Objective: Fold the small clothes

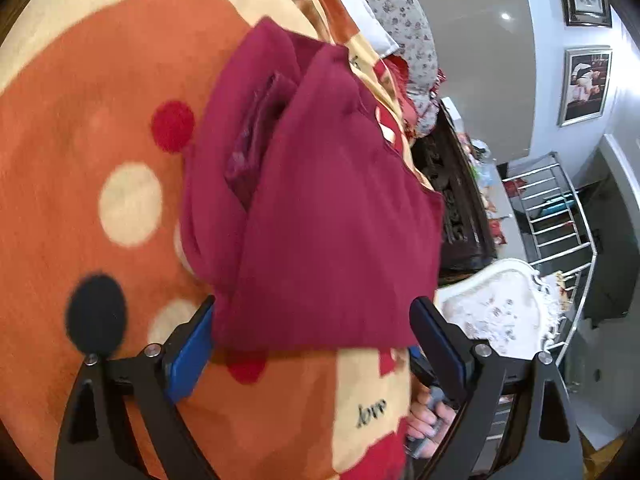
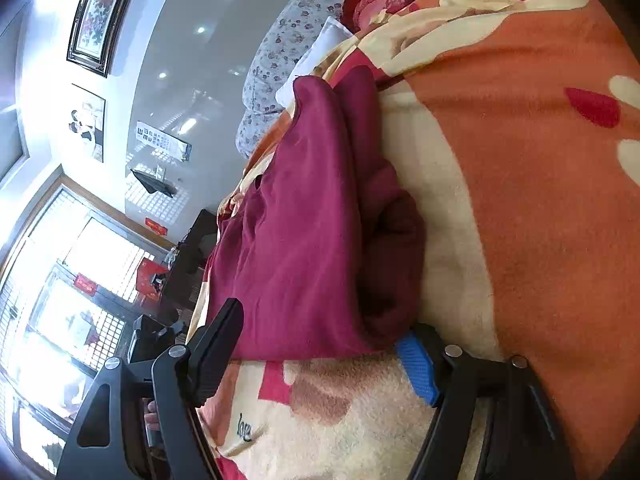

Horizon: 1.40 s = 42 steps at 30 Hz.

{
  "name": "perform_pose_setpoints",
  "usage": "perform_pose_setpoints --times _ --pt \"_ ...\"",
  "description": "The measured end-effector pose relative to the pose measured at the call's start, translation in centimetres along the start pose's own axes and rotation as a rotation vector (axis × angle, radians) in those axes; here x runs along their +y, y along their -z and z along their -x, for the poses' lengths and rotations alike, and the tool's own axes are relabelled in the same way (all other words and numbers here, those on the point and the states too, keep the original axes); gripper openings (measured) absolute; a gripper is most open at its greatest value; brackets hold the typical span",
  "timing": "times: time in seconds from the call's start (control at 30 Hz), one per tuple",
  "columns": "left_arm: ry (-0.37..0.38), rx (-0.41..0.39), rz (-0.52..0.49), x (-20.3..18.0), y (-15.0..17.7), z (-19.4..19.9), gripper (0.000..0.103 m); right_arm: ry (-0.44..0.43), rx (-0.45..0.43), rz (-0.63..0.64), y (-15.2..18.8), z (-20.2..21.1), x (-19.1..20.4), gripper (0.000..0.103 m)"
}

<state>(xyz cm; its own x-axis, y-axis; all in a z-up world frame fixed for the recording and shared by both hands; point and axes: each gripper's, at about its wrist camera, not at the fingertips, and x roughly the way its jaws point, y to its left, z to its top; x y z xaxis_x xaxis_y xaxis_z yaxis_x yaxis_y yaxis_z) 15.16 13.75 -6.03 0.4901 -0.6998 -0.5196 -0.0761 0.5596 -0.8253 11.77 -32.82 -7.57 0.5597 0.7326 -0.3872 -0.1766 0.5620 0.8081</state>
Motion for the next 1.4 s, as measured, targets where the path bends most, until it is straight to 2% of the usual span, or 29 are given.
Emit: perform_pose_setpoints --times 0.13,0.23,0.3,0.37,0.4,0.47,0.57,0.63,0.67,0.7,0.73,0.77,0.83,1.0,1.1,1.17,1.2,1.23,1.3,1.37,1.4 --pt "-0.003 -0.024 0.008 0.3 -0.2 0.2 0.083 0.024 0.003 0.022 -0.5 -0.6 0.5 0.077" --pt "-0.039 -0.084 0.034 1.0 -0.9 0.7 0.065 0.022 0.0 0.021 -0.6 -0.7 0.4 0.075" --pt "-0.087 -0.087 0.026 0.9 -0.9 0.2 0.041 0.042 -0.008 0.025 -0.5 -0.6 0.6 0.069" --pt "-0.114 -0.086 -0.001 0.5 -0.4 -0.1 0.032 0.052 -0.026 0.033 -0.5 -0.4 0.7 0.053" --pt "-0.121 -0.092 -0.013 0.4 -0.3 -0.1 0.027 0.056 -0.039 0.032 -0.4 -0.1 0.7 0.05" --pt "-0.136 -0.097 -0.047 -0.1 -0.2 -0.2 0.027 0.037 -0.058 0.041 -0.4 0.2 0.8 0.041" --pt "-0.168 -0.095 -0.058 0.1 -0.7 -0.8 0.029 0.042 -0.043 0.088 -0.5 -0.1 1.6 0.041" --pt "-0.154 -0.104 -0.031 0.5 -0.7 -0.9 0.029 0.098 -0.005 0.087 -0.7 -1.0 1.5 0.041" --pt "-0.155 -0.107 -0.032 0.6 -0.7 -0.8 0.019 0.12 0.012 0.077 -0.8 -1.4 1.4 0.039" --pt "-0.153 -0.115 -0.034 0.6 -0.5 -0.5 0.017 0.129 0.012 0.073 -0.9 -1.5 1.4 0.035" --pt "-0.153 -0.125 -0.035 0.7 -0.2 -0.1 0.016 0.133 0.004 0.075 -0.9 -1.3 1.5 0.022" --pt "-0.157 -0.127 -0.041 0.5 0.1 0.2 0.015 0.135 -0.006 0.079 -0.9 -1.0 1.6 0.015" --pt "-0.147 -0.133 -0.075 -0.5 1.1 1.1 0.014 0.146 -0.031 0.108 -0.6 0.0 2.5 0.011" --pt "-0.119 -0.092 -0.149 -2.5 4.7 4.9 0.014 0.092 -0.036 0.151 1.7 4.0 5.2 0.01" --pt "-0.109 -0.039 -0.13 -1.6 6.1 5.8 0.014 0.064 -0.006 0.136 3.8 6.1 5.3 0.01" --pt "-0.155 -0.024 -0.161 -0.9 7.1 5.4 0.017 0.057 0.012 0.101 5.5 6.9 4.7 0.011" --pt "-0.187 -0.023 -0.156 -0.4 7.3 5.0 0.022 0.055 0.03 0.104 6.3 6.9 4.4 0.011" --pt "-0.184 -0.013 -0.128 0.5 7.4 4.7 0.024 0.073 0.055 0.107 6.8 6.6 4.0 0.013" --pt "-0.127 -0.026 -0.083 1.6 7.5 4.8 0.028 0.143 0.053 0.058 7.3 6.7 2.9 0.019" --pt "-0.111 -0.044 -0.087 1.8 7.7 5.0 0.031 0.179 -0.001 0.044 6.8 7.7 2.6 0.024" --pt "-0.112 -0.047 -0.098 1.9 8.0 5.1 0.035 0.239 -0.046 0.082 6.5 8.4 3.5 0.027"
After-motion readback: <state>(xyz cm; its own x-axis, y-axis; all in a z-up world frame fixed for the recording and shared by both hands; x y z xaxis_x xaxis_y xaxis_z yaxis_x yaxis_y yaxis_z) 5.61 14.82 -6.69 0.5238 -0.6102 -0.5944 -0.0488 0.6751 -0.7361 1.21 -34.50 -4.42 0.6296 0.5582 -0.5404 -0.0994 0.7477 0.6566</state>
